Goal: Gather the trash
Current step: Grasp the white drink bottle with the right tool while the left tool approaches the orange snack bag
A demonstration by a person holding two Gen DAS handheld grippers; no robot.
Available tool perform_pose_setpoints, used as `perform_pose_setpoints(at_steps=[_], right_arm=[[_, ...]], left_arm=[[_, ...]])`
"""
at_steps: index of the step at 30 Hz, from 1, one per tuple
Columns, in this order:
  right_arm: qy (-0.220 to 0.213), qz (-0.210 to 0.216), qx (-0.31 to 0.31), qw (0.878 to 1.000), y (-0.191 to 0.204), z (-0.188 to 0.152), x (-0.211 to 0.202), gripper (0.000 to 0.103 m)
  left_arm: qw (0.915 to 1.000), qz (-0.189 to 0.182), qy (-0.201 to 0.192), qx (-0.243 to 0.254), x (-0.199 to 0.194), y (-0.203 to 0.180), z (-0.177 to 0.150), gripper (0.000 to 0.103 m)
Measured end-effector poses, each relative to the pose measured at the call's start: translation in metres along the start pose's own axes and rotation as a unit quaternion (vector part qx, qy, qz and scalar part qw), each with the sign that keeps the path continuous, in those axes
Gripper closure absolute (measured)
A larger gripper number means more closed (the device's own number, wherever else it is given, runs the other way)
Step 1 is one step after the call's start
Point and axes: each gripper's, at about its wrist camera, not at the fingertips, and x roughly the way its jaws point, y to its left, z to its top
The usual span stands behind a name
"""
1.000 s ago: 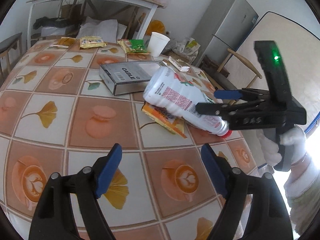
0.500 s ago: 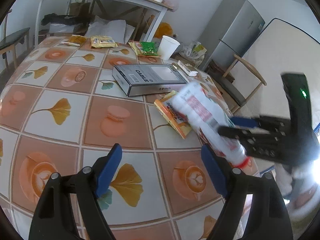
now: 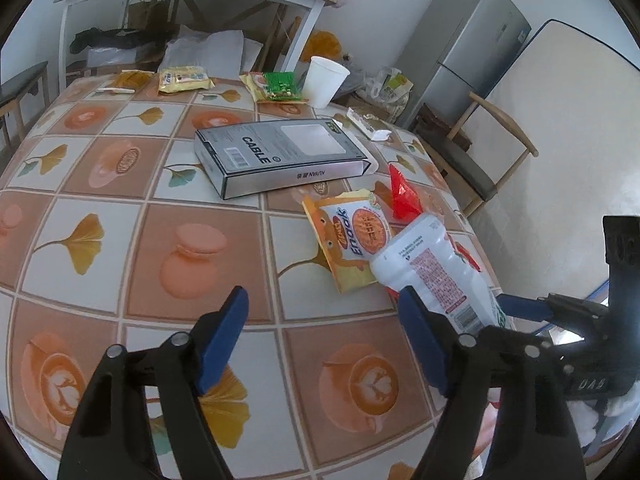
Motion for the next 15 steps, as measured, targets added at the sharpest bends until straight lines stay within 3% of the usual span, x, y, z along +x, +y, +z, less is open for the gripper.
perform_pose_setpoints(at_steps=[7,15], right_arm=[[0.001,0.02,0.025,0.999,-0.009,-0.01,0.008,0.044],[-0.026,0.056,0.108,0.992,-0.038,-0.04,-0.005,0.044]], left_arm=[[0.9994,-0.001,0.02,-0.029,0.027,0.006,0.021,0.056],[0.9964,-0.038,0.061,-0.045,0.062,-0.008,0.025,0.069]])
